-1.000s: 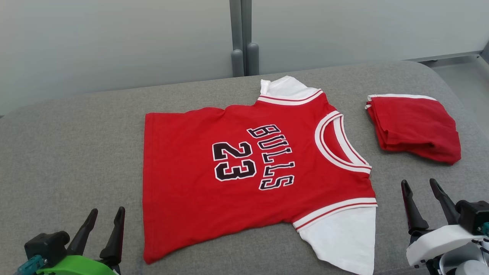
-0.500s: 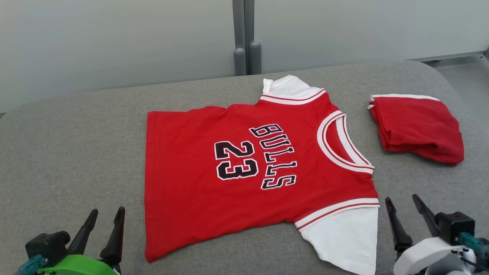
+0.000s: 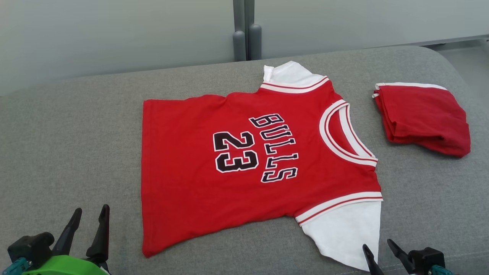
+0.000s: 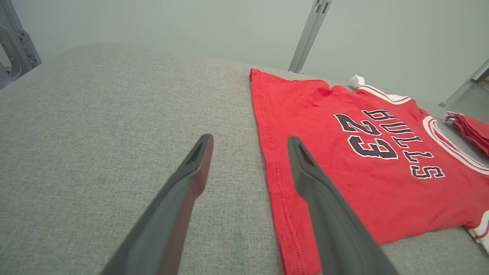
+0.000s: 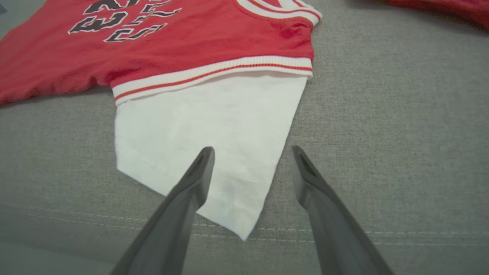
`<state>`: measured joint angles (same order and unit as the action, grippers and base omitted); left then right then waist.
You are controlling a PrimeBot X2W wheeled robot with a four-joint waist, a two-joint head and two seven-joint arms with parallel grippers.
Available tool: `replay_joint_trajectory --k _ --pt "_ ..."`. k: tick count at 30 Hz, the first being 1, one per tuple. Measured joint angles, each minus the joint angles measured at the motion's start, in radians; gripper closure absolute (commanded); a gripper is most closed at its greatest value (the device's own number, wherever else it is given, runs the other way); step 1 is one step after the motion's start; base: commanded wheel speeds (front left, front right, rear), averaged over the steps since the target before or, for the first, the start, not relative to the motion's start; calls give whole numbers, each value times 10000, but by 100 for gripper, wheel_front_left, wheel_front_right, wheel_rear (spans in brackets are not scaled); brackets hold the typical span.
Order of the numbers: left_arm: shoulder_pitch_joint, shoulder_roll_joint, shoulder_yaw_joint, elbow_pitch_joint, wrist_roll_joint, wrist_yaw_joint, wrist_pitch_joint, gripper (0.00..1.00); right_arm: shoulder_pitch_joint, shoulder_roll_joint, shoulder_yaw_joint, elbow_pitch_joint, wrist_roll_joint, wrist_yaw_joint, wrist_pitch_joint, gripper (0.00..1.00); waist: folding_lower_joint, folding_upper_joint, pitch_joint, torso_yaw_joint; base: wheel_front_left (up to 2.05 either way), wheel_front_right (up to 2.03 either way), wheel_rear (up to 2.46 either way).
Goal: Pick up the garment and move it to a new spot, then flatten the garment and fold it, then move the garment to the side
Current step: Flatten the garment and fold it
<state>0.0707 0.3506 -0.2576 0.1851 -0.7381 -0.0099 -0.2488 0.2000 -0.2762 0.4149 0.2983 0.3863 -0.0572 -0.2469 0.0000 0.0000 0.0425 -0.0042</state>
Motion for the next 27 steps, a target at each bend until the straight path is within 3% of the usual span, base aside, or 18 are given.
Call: replay_joint_trajectory --k 7,12,16,19,20,23,27 --pt "-20 -23 169 -36 132 -113 0 0 -1 138 17 750 36 100 10 0 0 0 322 -95 0 0 0" --pt "-22 -48 203 -13 226 -178 0 0 -67 328 274 1166 150 470 144 0 0 0 447 -147 0 0 0" --pt "-75 -65 199 21 303 -268 0 0 -365 520 261 1377 288 562 144 0 0 0 562 -163 0 0 0" --pt "-148 -100 199 44 328 -301 0 0 -530 550 240 1544 345 675 140 34 0 0 585 -154 0 0 0" --pt "-161 -109 201 46 339 -316 0 0 -546 552 234 1599 374 692 140 62 0 0 590 -148 0 0 0" --pt "-168 -146 203 52 418 -355 0 0 -641 552 224 1772 389 828 127 100 0 0 600 -124 0 0 0" --pt "-153 -230 75 290 370 -441 8 0 -741 545 213 1973 479 1026 98 100 0 0 604 -105 0 0 0"
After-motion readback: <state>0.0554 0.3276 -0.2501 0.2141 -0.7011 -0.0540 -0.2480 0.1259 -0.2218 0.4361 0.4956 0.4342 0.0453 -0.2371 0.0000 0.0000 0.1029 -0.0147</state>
